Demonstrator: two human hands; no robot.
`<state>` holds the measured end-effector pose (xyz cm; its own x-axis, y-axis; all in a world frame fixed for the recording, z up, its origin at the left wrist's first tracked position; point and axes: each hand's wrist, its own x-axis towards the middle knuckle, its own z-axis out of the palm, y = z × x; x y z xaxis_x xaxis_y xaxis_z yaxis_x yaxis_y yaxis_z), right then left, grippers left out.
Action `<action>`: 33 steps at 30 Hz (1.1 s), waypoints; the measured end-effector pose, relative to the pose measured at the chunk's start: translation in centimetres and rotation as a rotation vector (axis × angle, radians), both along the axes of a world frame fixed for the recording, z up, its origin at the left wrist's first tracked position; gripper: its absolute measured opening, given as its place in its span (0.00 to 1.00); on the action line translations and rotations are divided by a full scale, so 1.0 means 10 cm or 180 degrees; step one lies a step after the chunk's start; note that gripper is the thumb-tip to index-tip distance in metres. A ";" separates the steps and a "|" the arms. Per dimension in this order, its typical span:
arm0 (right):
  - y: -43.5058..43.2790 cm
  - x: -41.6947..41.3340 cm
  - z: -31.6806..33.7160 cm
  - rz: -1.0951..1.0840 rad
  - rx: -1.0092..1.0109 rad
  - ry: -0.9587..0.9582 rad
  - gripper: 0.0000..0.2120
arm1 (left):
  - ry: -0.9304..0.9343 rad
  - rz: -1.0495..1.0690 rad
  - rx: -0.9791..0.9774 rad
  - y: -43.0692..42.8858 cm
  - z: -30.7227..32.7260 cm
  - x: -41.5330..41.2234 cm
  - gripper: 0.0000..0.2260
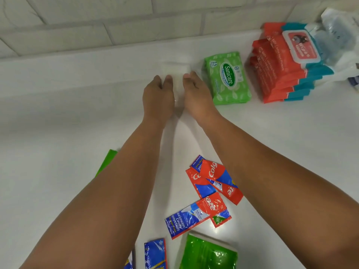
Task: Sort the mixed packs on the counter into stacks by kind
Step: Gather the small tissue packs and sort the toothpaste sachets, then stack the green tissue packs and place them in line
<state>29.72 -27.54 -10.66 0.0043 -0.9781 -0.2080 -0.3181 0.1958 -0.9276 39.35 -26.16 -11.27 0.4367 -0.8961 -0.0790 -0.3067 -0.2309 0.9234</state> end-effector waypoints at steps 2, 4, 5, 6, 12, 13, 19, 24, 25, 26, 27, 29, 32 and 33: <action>0.03 -0.05 0.06 0.0138 -0.0121 0.0124 0.15 | 0.0005 0.0032 0.0044 0.02 0.06 0.02 0.21; 0.09 -0.10 0.15 0.0244 -0.0179 0.0262 0.18 | -0.0025 0.0049 0.0089 0.07 0.10 0.05 0.21; 0.12 -0.12 0.19 0.0291 -0.0209 0.0326 0.20 | -0.0050 0.0059 0.0099 0.10 0.12 0.06 0.21; 0.16 -0.14 0.22 0.0338 -0.0219 0.0390 0.20 | -0.0076 0.0071 0.0100 0.13 0.14 0.07 0.21; 0.55 -0.30 0.36 0.0607 -0.0548 0.0857 0.20 | -0.0168 0.0069 -0.0129 0.58 0.31 0.02 0.18; 0.65 -0.34 0.35 0.0656 -0.0636 0.0912 0.20 | -0.0199 0.0051 -0.0155 0.70 0.34 0.00 0.16; 1.27 -0.62 0.35 0.1040 -0.0732 0.0880 0.16 | -0.0203 0.0187 0.0003 1.53 0.47 -0.24 0.20; 1.71 -0.91 0.41 0.1253 -0.0588 0.1062 0.15 | -0.0753 0.0135 0.0159 2.13 0.49 -0.44 0.15; 1.81 -0.97 0.42 0.1277 -0.0576 0.1064 0.15 | -0.0814 0.0108 0.0217 2.23 0.48 -0.47 0.15; 1.91 -1.02 0.42 0.1326 -0.0628 0.1081 0.14 | -0.0836 0.0076 0.0269 2.34 0.47 -0.51 0.14; 2.02 -1.07 0.40 0.1399 -0.0729 0.1089 0.13 | -0.0854 0.0044 0.0317 2.45 0.45 -0.54 0.13; 2.24 -1.18 0.33 0.1589 -0.0882 0.1054 0.11 | -0.0928 -0.0040 0.0418 2.67 0.42 -0.60 0.12; 2.53 -1.31 0.22 0.1898 -0.0868 0.1011 0.11 | -0.1120 -0.0189 0.0656 2.98 0.37 -0.66 0.11; 2.62 -1.35 0.19 0.1989 -0.0858 0.0971 0.12 | -0.1194 -0.0220 0.0745 3.08 0.35 -0.67 0.12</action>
<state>16.24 -1.34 -8.71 0.5567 -0.8296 -0.0421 -0.5467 -0.3278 -0.7705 32.62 4.60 -7.73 0.4136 -0.9010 -0.1306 -0.6325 -0.3875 0.6706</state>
